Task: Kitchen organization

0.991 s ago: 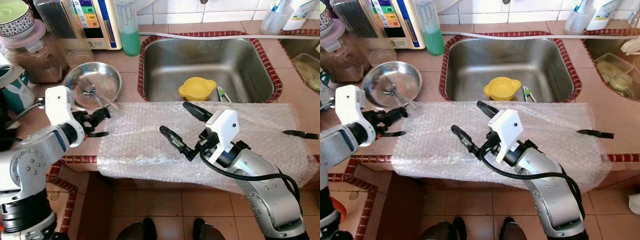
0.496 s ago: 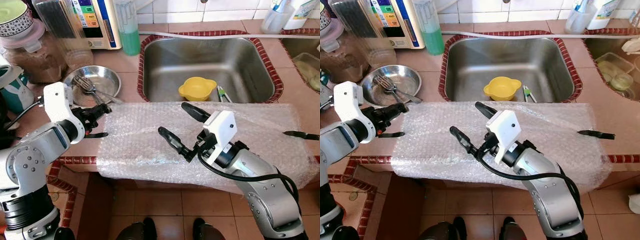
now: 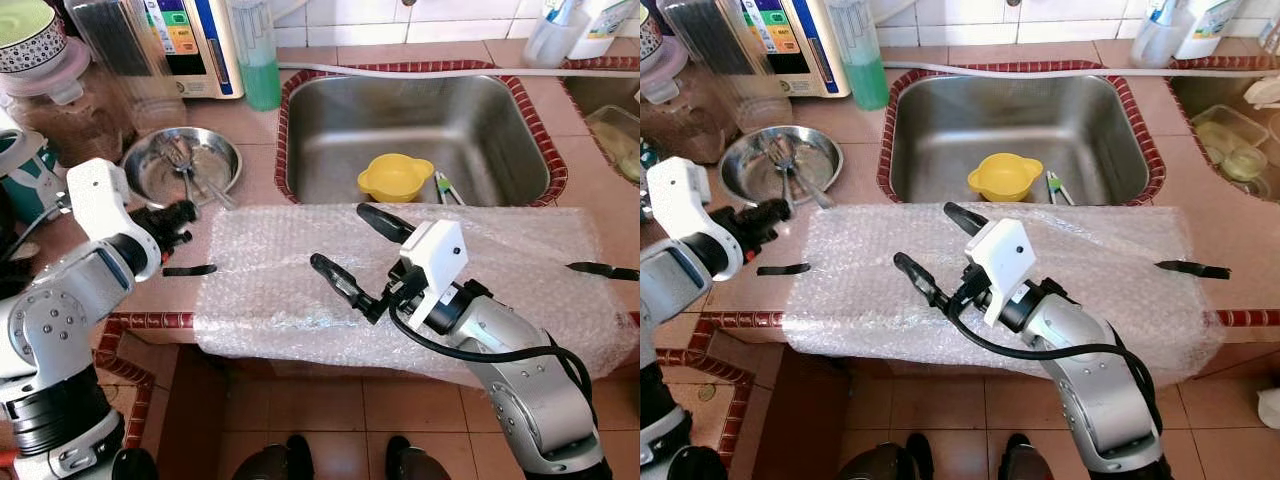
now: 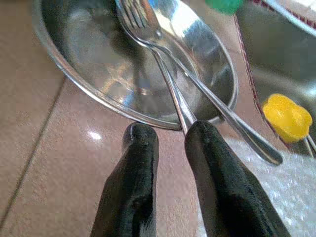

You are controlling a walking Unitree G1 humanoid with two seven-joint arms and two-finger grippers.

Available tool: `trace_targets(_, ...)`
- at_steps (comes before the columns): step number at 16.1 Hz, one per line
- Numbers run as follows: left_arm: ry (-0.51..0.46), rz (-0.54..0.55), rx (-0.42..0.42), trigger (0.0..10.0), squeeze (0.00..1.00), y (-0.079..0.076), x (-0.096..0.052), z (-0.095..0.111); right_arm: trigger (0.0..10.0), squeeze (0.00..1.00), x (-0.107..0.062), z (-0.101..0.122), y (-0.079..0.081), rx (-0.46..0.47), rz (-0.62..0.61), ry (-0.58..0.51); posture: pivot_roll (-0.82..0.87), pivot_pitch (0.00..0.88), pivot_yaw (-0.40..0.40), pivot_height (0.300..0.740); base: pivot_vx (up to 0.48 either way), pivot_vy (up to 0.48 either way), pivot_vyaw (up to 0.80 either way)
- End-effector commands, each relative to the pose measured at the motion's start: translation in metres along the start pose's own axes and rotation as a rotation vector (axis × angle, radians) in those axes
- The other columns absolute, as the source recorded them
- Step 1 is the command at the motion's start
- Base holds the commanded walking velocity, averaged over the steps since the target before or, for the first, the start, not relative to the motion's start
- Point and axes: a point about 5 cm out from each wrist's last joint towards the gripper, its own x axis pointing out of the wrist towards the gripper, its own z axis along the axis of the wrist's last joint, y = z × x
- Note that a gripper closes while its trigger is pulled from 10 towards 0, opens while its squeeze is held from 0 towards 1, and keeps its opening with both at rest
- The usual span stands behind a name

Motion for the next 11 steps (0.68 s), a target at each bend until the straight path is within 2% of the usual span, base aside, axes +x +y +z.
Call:
trace_targets(1, -0.029, 0.037, -0.012, 0.0, 0.0, 0.005, -0.002, 0.004, 10.0, 0.0, 0.002, 0.0, 0.002, -0.001, 0.012, 0.0, -0.05, 0.248, 0.077, 0.74, 0.0, 0.0, 0.0)
trace_targets(7, -0.088, 0.052, -0.027, 0.0, 0.0, 0.007, -0.002, 0.012, 10.0, 0.0, 0.003, 0.0, 0.004, 0.0, 0.013, 0.001, -0.05, 0.25, 0.078, 0.74, 0.0, 0.0, 0.0)
trace_targets(9, -0.105, 0.039, 0.011, 0.0, 0.0, 0.005, -0.002, 0.014, 10.0, 0.0, 0.004, 0.0, 0.003, 0.0, 0.012, 0.0, -0.05, 0.25, 0.078, 0.74, 0.0, 0.0, 0.0)
trace_targets(10, -0.127, 0.037, 0.022, 6.6, 0.98, 0.004, -0.003, 0.016, 10.0, 0.0, 0.004, 0.0, 0.003, -0.001, 0.011, 0.0, -0.05, 0.252, 0.079, 0.74, 0.0, 0.0, 0.0)
trace_targets(11, -0.136, 0.037, 0.022, 6.6, 0.98, 0.003, -0.004, 0.017, 10.0, 0.0, 0.004, 0.0, 0.003, -0.001, 0.011, 0.0, -0.05, 0.252, 0.079, 0.74, 0.0, 0.0, 0.0)
